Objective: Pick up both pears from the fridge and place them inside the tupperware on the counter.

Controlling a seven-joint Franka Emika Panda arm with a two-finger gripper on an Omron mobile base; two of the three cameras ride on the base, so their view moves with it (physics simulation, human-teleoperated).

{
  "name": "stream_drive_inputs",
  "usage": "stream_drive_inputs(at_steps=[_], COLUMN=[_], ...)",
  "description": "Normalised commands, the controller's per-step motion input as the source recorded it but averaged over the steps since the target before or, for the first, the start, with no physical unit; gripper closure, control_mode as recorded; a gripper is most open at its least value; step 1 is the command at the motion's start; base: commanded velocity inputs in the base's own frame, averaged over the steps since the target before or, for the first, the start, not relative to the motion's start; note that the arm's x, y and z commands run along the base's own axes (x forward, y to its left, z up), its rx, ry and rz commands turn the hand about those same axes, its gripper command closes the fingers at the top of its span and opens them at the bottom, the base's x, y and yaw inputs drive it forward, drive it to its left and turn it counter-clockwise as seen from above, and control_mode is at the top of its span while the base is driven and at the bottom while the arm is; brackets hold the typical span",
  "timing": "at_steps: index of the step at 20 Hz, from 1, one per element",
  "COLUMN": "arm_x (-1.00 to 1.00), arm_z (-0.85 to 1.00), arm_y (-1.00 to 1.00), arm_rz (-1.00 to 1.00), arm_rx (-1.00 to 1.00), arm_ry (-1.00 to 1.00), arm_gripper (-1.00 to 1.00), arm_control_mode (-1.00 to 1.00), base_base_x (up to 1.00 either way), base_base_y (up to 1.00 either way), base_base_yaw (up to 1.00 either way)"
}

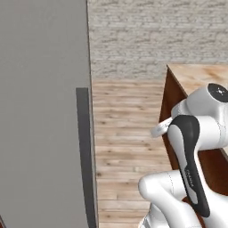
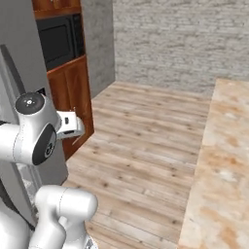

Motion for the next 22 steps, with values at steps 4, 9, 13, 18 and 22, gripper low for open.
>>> stream_drive_inputs(at_steps=[4, 9, 13, 18, 22], arm_x=[0.00, 0.00, 0.00, 0.00, 0.00], arm_z=[0.00, 0.00, 0.00, 0.00, 0.00], arm_y=[0.00, 0.00, 0.00, 0.00, 0.00], arm_rz=[0.00, 0.00, 0.00, 0.00, 0.00], arm_rx=[0.00, 0.00, 0.00, 0.00, 0.00], arm_ry=[0.00, 0.00, 0.00, 0.00, 0.00], arm_gripper=[-1.00, -1.00, -1.00, -1.00, -1.00], arm_control_mode=[1.00, 1.00, 1.00, 1.00, 1.00], base_base_x=[1.00, 1.00, 1.00, 1.00, 0.95], base_base_y=[-0.15, -0.07, -0.13, -0.07, -0.11], base_base_yaw=[0.00, 0.10, 0.32, 0.41, 0.52])
